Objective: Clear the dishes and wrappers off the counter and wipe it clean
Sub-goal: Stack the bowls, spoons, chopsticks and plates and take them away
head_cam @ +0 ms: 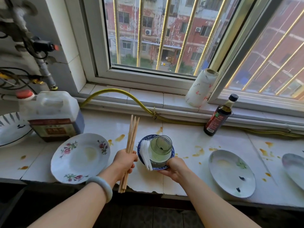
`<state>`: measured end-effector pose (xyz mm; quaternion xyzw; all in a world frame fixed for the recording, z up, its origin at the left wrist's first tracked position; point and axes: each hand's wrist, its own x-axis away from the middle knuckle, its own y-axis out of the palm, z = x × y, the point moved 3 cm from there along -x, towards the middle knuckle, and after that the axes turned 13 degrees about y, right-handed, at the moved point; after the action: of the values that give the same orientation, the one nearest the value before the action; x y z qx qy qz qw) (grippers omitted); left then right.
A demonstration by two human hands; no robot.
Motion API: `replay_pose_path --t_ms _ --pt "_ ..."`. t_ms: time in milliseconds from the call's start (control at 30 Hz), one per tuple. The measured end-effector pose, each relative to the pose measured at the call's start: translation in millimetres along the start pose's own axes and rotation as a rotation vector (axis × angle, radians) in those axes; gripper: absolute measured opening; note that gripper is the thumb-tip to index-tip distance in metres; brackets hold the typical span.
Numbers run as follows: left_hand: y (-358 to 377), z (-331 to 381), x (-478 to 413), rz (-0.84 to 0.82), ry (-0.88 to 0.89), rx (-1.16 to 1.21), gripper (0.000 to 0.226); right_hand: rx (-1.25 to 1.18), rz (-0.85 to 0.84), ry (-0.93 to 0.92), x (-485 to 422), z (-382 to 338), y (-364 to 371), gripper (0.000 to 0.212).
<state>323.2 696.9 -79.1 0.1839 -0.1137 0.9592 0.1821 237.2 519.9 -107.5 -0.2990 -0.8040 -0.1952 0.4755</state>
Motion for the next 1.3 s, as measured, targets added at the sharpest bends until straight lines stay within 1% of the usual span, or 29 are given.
replay_pose_path --t_ms 233,400,567,667,767,933,1100,1300 --pt "3.6 7.4 -4.8 -0.011 0.01 -0.001 0.017 -0.034 0.0 -0.001 4.8 -2.3 -19.3 0.043" --pt "33.6 16.4 -6.9 -0.092 0.044 -0.027 0.017 -0.111 0.02 -0.018 16.3 -9.9 -54.0 0.044" --pt "95.0 30.2 -5.6 -0.257 0.1 -0.036 0.008 -0.186 0.097 -0.077 39.0 -17.1 -109.1 0.04" --pt "140.1 38.1 -3.3 -0.353 0.122 -0.027 0.012 -0.247 0.17 -0.093 54.4 -15.8 -146.0 0.038" --pt "183.3 42.3 3.6 -0.447 0.143 -0.038 0.015 -0.325 0.213 -0.104 65.8 -13.7 -180.4 0.041" --pt "229.6 43.7 16.7 -0.54 0.123 -0.024 0.011 -0.417 0.314 -0.088 66.0 -5.9 -227.4 0.048" --pt "255.2 38.7 19.0 -0.574 0.076 -0.044 0.012 -0.417 0.379 -0.064 55.6 2.0 -249.3 0.048" --pt "262.2 34.7 7.7 -0.559 0.047 -0.087 0.013 -0.425 0.376 -0.032 38.0 2.2 -255.0 0.051"
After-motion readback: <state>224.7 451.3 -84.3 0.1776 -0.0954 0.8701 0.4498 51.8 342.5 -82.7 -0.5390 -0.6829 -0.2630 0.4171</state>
